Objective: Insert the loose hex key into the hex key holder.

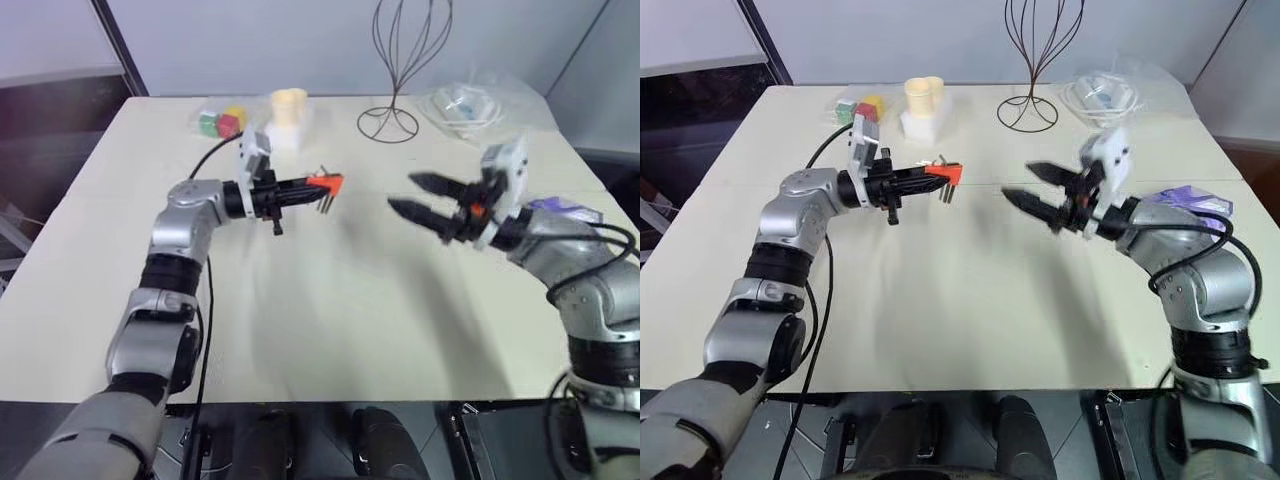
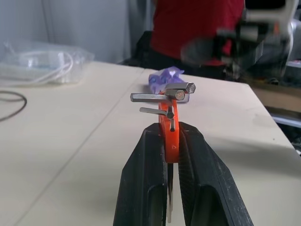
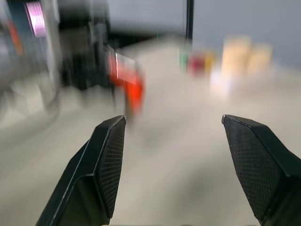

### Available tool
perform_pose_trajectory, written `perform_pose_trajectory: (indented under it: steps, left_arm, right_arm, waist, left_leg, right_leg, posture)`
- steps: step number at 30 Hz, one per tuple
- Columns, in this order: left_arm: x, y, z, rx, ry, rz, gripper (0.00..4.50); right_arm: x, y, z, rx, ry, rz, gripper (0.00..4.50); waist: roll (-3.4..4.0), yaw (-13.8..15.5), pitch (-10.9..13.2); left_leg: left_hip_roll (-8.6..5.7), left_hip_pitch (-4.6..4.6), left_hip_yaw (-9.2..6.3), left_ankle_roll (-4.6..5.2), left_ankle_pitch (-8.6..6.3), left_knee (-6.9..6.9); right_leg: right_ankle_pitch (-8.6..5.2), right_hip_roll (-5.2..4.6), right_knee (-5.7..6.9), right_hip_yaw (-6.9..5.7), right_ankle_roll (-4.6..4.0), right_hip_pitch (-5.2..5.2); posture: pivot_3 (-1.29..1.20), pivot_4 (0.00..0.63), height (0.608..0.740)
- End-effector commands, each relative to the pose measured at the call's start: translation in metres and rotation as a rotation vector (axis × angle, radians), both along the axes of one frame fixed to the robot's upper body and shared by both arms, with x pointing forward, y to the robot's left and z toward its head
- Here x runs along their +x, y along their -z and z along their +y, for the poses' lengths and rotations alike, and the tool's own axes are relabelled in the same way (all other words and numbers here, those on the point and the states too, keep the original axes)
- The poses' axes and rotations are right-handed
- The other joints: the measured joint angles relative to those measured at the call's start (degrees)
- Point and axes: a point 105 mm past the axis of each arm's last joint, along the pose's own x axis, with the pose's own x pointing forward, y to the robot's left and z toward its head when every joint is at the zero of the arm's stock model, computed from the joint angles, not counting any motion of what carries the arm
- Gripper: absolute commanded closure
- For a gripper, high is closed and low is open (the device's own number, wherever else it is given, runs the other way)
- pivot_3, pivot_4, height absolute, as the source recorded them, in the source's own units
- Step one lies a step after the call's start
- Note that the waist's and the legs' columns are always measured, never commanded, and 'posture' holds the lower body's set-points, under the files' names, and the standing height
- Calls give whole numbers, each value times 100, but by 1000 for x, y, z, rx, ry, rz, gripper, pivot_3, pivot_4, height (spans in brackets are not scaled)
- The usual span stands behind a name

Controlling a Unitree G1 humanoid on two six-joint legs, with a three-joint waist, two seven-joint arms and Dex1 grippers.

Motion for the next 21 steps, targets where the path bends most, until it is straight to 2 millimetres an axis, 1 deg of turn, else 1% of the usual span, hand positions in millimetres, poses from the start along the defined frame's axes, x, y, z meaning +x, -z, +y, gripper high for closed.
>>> perform_pose_trajectory:
  steps: [1,2,5,6,7,9,11,14,16,17,19,20,21]
  left_arm:
    - [-5,0,10,-49,-40,63,4500]
    - [-6,3,11,-52,-49,85,4500]
    - [-7,27,22,-46,-124,217,4500]
    - [-8,40,26,-4,-150,255,4500]
    - [-9,48,29,26,-165,275,4500]
    - [-3,69,43,39,-264,384,4500]
    - [0,80,53,20,-329,455,4500]
    - [4,93,65,17,-393,501,4500]
    - [6,99,71,23,-428,529,3602]
    - [7,102,73,36,-439,539,3259]
    - [8,110,78,78,-476,555,2259]
    - [10,114,82,94,-499,556,1829]
    - [11,115,84,97,-513,559,1270]
  right_arm:
    - [-6,5,-1,-250,-35,-114,1143]
    - [-6,7,-2,-282,-41,-123,1143]
    - [-9,7,6,-326,-83,-157,1143]
    - [-10,9,8,-354,-96,-167,1143]
    - [-10,11,9,-373,-103,-173,1143]
    - [-10,14,13,-372,-118,-178,1143]
    - [-10,15,16,-361,-125,-180,1143]
    - [-8,18,20,-351,-134,-179,1143]
    - [-8,19,22,-345,-143,-179,1078]
    - [-8,18,23,-344,-145,-180,1078]
    - [-8,18,23,-341,-145,-182,1078]
    - [-7,18,23,-340,-145,-182,1078]
    - [-7,17,23,-339,-143,-183,1078]
  waist:
    - [0,-8,0]
    - [0,-14,0]
    - [0,-8,0]
    - [0,-2,0]
    - [0,6,0]
    - [0,16,0]
    - [-1,39,0]
    - [-2,59,1]
    - [-3,60,1]
    - [-3,55,1]
    - [-3,54,1]
    - [-3,56,1]
    - [-2,60,0]
  left_leg:
    - [0,3,3,0,0,0]
    - [2,4,3,0,0,0]
    - [3,7,3,-1,0,1]
    - [3,8,3,-1,1,2]
    - [3,8,2,-1,1,3]
    - [3,7,2,-2,1,5]
    - [1,7,0,-2,1,8]
    - [0,4,-3,-2,0,21]
    - [0,3,-6,-1,0,29]
    - [0,3,-6,-1,0,33]
    - [0,2,-6,-1,-1,37]
    - [0,2,-6,-1,-1,38]
    - [0,3,-7,-1,-1,41]
  right_leg:
    - [0,0,2,2,0,0]
    - [-1,1,1,2,0,0]
    - [-1,2,1,3,0,0]
    - [-1,1,1,4,0,0]
    - [-1,1,1,4,0,0]
    - [-1,0,1,4,0,1]
    - [-1,-3,-1,3,0,2]
    - [-1,-4,-1,3,0,5]
    - [-1,-4,-1,2,0,7]
    - [-1,-4,-1,2,0,8]
    - [-1,-4,1,2,0,9]
    - [-1,-4,1,2,0,9]
    - [-1,-4,2,2,0,12]
  posture:
    - [0,150,740]
    - [0,150,740]
    - [0,150,740]
    - [0,150,740]
    - [0,150,740]
    - [0,150,740]
    - [0,150,740]
    - [0,150,740]
    - [0,150,740]
    - [0,150,740]
    - [0,150,740]
    - [0,150,740]
    - [0,150,740]
